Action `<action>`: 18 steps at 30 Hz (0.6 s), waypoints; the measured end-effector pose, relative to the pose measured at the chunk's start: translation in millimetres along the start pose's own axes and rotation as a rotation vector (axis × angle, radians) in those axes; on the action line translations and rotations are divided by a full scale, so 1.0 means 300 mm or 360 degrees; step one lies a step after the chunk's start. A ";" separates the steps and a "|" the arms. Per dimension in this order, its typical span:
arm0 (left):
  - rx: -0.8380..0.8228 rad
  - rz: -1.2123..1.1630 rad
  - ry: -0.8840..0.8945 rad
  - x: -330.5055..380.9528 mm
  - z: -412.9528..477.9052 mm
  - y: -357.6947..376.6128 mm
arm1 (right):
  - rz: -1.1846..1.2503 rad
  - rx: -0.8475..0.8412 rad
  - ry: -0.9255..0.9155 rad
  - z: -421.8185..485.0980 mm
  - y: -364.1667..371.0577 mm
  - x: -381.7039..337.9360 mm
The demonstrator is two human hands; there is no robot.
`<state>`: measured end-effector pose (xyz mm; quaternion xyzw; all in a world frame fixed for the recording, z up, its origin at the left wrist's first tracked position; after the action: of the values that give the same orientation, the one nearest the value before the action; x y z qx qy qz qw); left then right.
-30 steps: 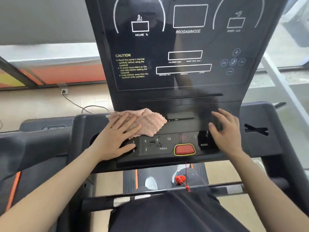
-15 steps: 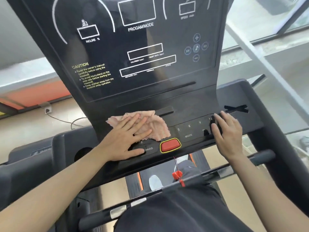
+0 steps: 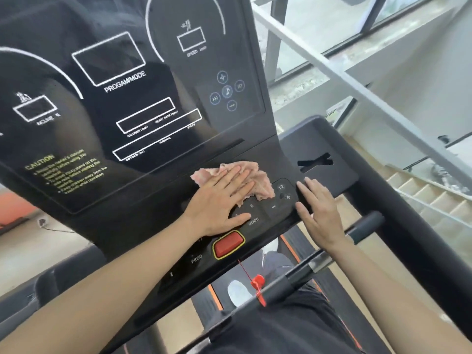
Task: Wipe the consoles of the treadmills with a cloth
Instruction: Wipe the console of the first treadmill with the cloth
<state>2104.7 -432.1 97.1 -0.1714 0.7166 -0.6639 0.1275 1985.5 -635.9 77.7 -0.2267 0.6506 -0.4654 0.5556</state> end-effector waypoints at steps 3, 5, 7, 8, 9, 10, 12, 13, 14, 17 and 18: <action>0.0014 -0.0007 0.0018 0.023 0.135 -0.019 | 0.0032 -0.0010 0.0006 -0.002 0.008 0.004; -0.0011 -0.0039 0.0050 0.037 0.232 -0.039 | 0.0049 -0.0024 -0.0010 0.000 0.011 0.016; -0.0034 -0.0039 0.0087 0.058 0.317 -0.052 | 0.0052 -0.0061 -0.0043 0.000 0.017 0.026; -0.0044 -0.0021 0.0106 0.071 0.353 -0.059 | 0.0058 -0.0080 -0.0054 -0.002 0.017 0.029; -0.0061 -0.0008 0.0120 0.084 0.385 -0.062 | 0.0072 -0.0091 -0.0062 -0.002 0.015 0.030; -0.0093 -0.0005 0.0132 0.096 0.414 -0.062 | 0.0089 -0.0094 -0.0067 -0.002 0.009 0.030; -0.0187 -0.0032 0.0175 0.118 0.463 -0.061 | 0.0134 -0.0086 -0.0074 -0.002 -0.005 0.026; -0.0233 -0.0060 0.0218 0.129 0.478 -0.060 | 0.0172 -0.0083 -0.0071 -0.003 -0.010 0.026; -0.0266 -0.0093 0.0277 0.143 0.483 -0.063 | 0.0227 -0.0078 -0.0052 -0.005 -0.016 0.028; -0.0175 -0.0217 0.0514 0.193 0.437 -0.094 | 0.0389 0.0063 0.0060 -0.007 -0.061 0.048; -0.0071 -0.0260 0.0549 0.200 0.404 -0.114 | 0.0378 0.0160 0.0075 -0.006 -0.089 0.054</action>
<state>2102.6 -569.0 123.5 -0.1155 0.7261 -0.6756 -0.0552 1973.5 -660.8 92.2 -0.1088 0.6617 -0.4335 0.6020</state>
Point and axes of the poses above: each hand's wrist, its own z-axis towards the middle knuckle, its own y-axis out of the palm, x = y × z, the point moved 9 cm from there along z, towards the middle knuckle, and after that the axes turned 4 degrees about -z, right-handed, at the moved point
